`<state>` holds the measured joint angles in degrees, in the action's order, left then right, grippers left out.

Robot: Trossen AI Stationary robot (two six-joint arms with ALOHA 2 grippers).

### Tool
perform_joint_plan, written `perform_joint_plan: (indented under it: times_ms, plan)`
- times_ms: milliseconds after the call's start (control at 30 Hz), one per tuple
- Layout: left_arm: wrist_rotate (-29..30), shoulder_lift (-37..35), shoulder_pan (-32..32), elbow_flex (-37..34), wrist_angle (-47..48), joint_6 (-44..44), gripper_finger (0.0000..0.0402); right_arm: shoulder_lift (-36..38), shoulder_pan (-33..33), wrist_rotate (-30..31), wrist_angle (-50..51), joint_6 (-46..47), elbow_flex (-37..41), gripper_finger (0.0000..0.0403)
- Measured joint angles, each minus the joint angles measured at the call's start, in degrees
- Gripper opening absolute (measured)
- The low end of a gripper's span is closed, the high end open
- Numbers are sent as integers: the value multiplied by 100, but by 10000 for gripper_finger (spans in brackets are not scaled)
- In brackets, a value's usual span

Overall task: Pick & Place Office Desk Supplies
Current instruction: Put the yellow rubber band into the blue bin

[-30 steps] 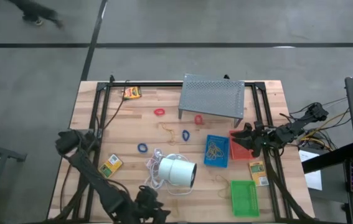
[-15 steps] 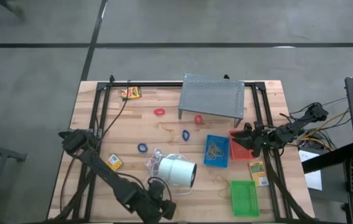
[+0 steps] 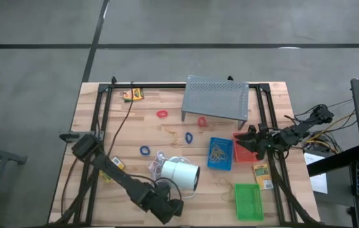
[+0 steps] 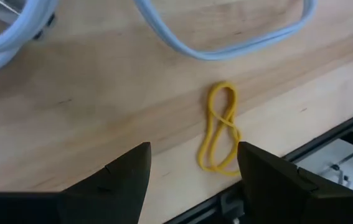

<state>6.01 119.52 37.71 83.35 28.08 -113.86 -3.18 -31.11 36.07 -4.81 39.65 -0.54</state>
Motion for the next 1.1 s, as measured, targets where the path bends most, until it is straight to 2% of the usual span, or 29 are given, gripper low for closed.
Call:
perform_joint_plan:
  times_ms: [233,500,800,1100]
  plan:
    - [-12,53,-37,76,6,-122,243,2,0,0,1,1,0,185]
    - [-43,506,-133,897,489,334,243,2,2,0,1,-1,0,185]
    - [-471,1078,-271,1699,1250,242,243,4,2,0,-1,-1,0,185]
    - [-469,1189,-396,1843,1291,242,243,4,2,2,-1,1,0,185]
